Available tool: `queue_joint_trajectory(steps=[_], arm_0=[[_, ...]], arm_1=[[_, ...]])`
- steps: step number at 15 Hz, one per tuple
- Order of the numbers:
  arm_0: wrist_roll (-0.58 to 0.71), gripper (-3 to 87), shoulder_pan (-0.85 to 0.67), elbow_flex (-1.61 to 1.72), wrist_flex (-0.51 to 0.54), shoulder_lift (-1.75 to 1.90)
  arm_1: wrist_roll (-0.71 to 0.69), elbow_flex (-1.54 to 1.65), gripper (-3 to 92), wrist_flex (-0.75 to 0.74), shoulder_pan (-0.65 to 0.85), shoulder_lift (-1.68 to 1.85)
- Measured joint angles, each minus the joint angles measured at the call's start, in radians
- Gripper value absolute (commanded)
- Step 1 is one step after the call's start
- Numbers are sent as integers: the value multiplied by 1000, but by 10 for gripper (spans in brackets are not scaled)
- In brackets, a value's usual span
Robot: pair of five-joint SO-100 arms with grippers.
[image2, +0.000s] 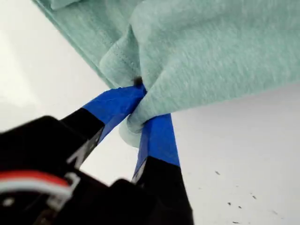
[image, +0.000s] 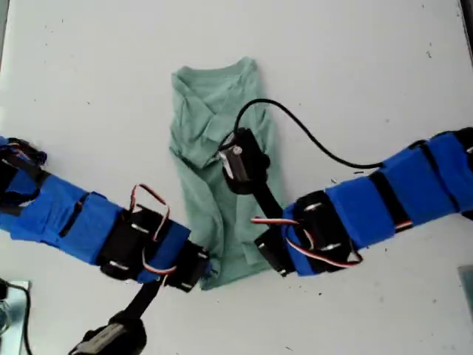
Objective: Fold t shirt
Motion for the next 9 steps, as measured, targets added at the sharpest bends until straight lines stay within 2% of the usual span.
queue_joint_trajectory(steps=[3, 5, 7, 9], arm_0=[[-2, -2, 23, 0, -44, 29], [51, -2, 3, 6, -34, 92], [109, -2, -110, 41, 29, 232], [199, -2, -305, 152, 58, 353]], arm_1=[[-26, 2, -16, -12, 5, 43], [-100, 11, -16, -29, 69, 84], [-241, 14, -17, -38, 227, 127], [-376, 64, -18, -109, 430, 138]])
